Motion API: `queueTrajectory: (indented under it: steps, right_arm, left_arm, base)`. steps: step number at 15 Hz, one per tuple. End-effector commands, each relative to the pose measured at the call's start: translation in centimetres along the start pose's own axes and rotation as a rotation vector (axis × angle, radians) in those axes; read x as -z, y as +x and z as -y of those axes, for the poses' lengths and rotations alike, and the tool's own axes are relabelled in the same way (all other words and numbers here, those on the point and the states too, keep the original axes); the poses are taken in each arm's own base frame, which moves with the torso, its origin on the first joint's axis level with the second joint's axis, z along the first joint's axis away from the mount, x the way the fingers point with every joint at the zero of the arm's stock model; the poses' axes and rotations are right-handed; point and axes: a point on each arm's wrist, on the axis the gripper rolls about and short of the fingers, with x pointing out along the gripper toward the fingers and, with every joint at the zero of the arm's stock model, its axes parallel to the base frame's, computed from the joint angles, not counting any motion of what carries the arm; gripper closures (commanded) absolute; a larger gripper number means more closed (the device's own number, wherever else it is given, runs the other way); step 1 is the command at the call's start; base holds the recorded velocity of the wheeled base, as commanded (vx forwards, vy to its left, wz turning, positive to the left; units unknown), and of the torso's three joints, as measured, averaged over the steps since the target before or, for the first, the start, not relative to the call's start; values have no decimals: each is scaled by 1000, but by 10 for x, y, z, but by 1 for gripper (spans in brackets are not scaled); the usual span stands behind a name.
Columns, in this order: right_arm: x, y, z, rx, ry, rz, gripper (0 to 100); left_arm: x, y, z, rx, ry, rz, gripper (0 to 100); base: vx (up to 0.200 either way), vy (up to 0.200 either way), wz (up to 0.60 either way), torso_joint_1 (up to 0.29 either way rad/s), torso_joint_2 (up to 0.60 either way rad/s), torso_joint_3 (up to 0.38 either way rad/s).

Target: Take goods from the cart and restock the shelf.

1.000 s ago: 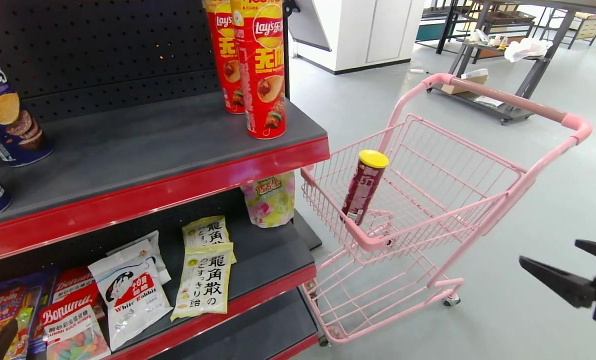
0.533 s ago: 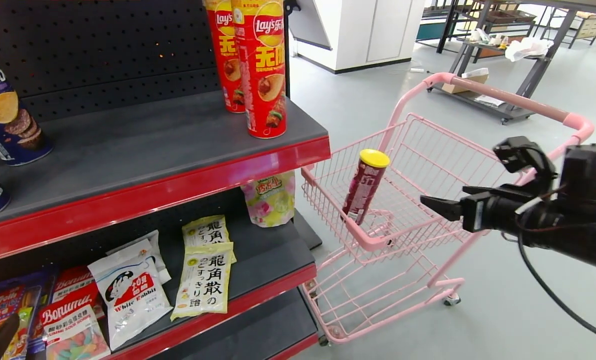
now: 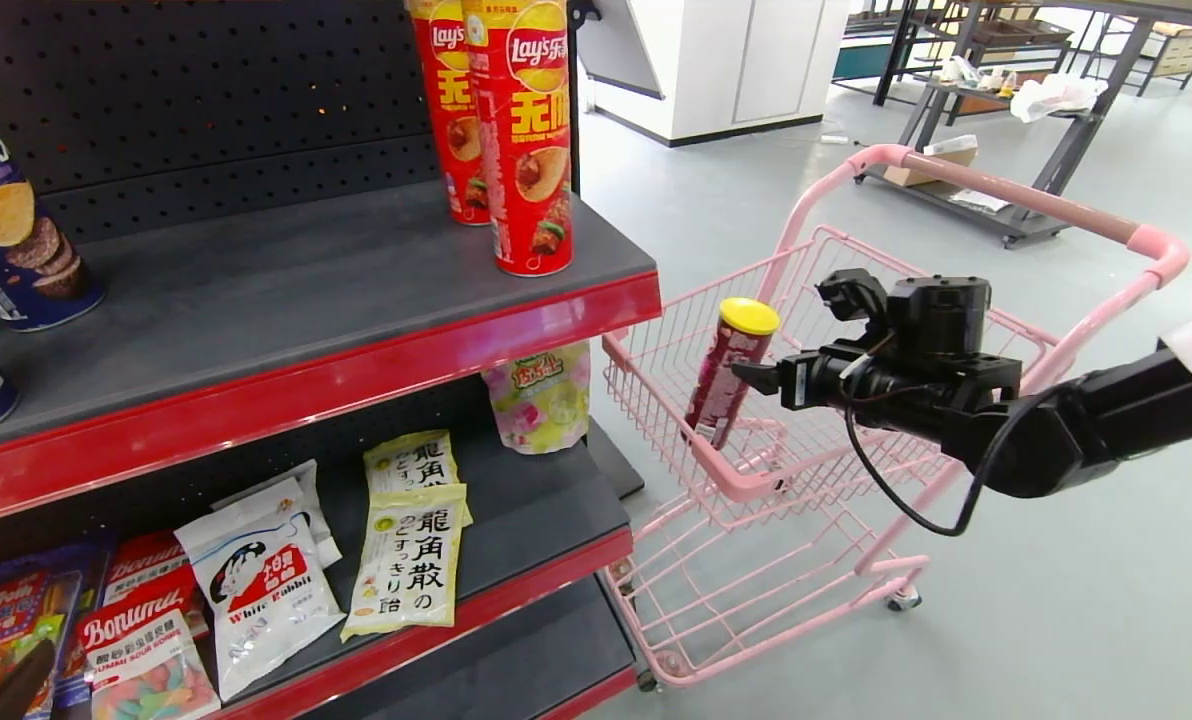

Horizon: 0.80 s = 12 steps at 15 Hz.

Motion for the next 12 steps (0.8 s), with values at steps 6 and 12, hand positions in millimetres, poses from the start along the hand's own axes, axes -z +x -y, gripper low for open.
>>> queueTrajectory:
  steps: [6, 12]
  right_arm:
    - [12, 57, -13, 69, 62, 15, 0]
    - [8, 83, -10, 144, 68, 66, 0]
  left_arm:
    - [1, 0, 0, 7, 1, -8, 0]
    - [3, 1, 1, 8, 2, -15, 0]
  base:
    - [0, 0, 0, 0, 0, 0]
    - [0, 0, 0, 0, 0, 0]
